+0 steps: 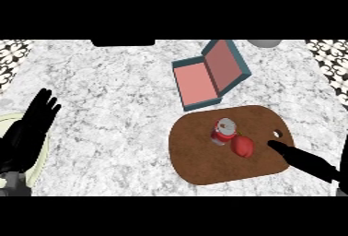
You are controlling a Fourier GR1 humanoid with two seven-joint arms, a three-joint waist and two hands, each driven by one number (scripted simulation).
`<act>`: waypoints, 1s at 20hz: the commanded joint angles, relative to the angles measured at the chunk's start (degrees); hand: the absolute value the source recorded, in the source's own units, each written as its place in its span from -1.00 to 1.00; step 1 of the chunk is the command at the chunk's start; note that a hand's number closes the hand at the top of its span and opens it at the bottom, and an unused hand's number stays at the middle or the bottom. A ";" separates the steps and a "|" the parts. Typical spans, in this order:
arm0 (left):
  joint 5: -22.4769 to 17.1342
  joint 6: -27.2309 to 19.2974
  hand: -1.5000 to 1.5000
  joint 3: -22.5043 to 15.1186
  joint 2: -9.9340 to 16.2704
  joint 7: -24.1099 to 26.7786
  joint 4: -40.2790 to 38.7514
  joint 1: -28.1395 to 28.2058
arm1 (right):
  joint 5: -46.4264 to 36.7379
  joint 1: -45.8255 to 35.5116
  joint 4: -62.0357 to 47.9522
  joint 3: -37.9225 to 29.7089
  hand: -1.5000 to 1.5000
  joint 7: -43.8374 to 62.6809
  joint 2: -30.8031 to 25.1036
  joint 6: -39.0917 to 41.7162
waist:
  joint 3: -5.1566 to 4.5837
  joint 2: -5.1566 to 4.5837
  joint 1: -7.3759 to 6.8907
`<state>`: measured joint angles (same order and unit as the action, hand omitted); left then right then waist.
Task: Pick the bell pepper from the cutting board and place it in the cardboard box
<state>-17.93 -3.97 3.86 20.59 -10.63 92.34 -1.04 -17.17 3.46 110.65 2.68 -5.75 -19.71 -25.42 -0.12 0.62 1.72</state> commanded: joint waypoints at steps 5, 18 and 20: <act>-1.02 0.40 0.00 -0.45 -0.47 -2.92 1.14 -1.30 | -23.60 10.82 8.75 10.40 -1.00 11.31 -5.33 4.47 | -0.19 -0.54 -0.85; -1.50 2.39 0.00 -1.06 -0.65 -2.65 2.23 -0.03 | -42.02 3.96 14.13 21.01 -1.00 54.08 -5.95 42.13 | -0.23 -1.03 -3.76; -1.45 1.57 0.00 -0.96 -0.08 -5.39 2.02 -2.37 | -42.77 -0.74 13.69 23.92 -1.00 60.82 -1.55 47.61 | -0.12 -0.95 -3.31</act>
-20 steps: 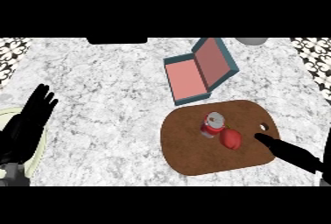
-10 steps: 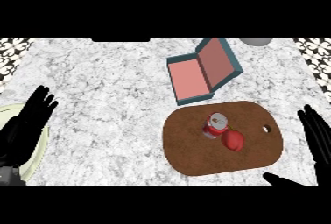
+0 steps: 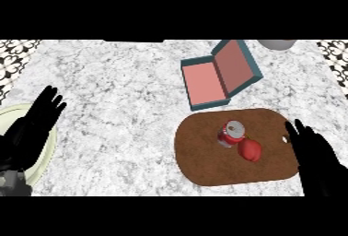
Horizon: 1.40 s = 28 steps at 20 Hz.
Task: Pick the bell pepper from the cutting board and place it in the cardboard box
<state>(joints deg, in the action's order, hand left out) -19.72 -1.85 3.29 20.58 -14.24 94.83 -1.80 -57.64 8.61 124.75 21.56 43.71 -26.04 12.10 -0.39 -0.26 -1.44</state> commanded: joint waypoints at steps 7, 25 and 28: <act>-0.14 0.71 0.00 1.51 -0.04 -1.17 -1.00 -1.22 | 1.56 -16.53 -6.94 4.15 -1.00 22.07 17.79 20.77 | 0.33 0.24 0.97; 3.91 2.03 0.00 2.20 -4.07 0.75 -0.49 1.63 | -6.78 -12.32 -12.41 2.64 -1.00 13.44 22.26 19.53 | 0.39 0.33 1.45; 3.59 2.60 0.00 3.72 -3.98 -0.99 2.67 3.61 | -7.72 -16.95 -15.77 1.17 -1.00 13.00 24.69 20.61 | 0.39 0.31 1.24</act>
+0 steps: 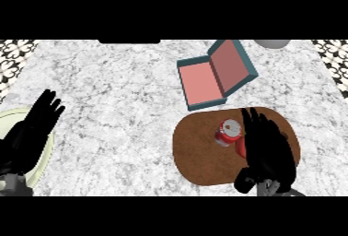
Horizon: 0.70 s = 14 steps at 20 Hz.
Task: Pick the bell pepper from the cutting board and place it in the cardboard box
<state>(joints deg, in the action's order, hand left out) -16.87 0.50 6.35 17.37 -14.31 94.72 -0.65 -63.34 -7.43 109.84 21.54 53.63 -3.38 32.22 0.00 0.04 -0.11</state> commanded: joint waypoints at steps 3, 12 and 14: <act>0.81 1.52 0.00 1.58 -0.43 -0.28 1.29 0.54 | -2.91 -4.43 -5.57 -1.18 -1.00 1.04 1.92 1.31 | 0.00 -0.02 -0.13; 2.89 2.02 0.00 0.97 -3.51 1.95 -1.66 1.24 | -6.20 -1.06 -6.12 0.40 -1.00 2.39 3.31 1.27 | -0.01 -0.01 0.05; 1.34 2.27 0.00 1.83 -2.04 -2.35 2.26 1.28 | -2.25 -6.08 -10.85 1.13 -1.00 7.40 3.33 0.54 | 0.00 -0.02 -0.29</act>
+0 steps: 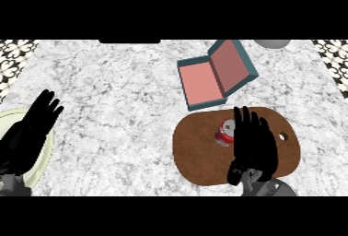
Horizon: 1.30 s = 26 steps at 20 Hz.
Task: Pick the bell pepper from the cutting board and place it in the cardboard box
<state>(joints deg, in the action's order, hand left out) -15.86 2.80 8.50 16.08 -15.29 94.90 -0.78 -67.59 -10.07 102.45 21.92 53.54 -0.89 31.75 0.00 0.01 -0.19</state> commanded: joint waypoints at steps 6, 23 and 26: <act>1.32 3.56 0.00 1.50 -0.93 5.61 -3.39 2.19 | -1.11 -2.30 -4.12 -1.64 -1.00 4.24 0.85 1.59 | -0.02 -0.01 0.00; 5.25 0.11 0.00 0.03 -4.25 -1.58 1.99 0.08 | -1.48 1.51 -7.48 -2.96 -1.00 2.68 0.85 -0.39 | 0.00 0.03 0.17; 4.68 1.95 0.00 0.99 -4.47 1.33 -1.11 0.44 | -1.30 -2.51 -11.14 -9.33 -1.00 -3.54 -2.36 1.15 | 0.00 -0.02 0.11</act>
<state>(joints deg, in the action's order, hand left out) -12.84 4.25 10.28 13.06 -16.64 95.61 -1.51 -69.87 -10.16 92.38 16.17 50.64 -1.46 30.80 0.01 0.02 -0.07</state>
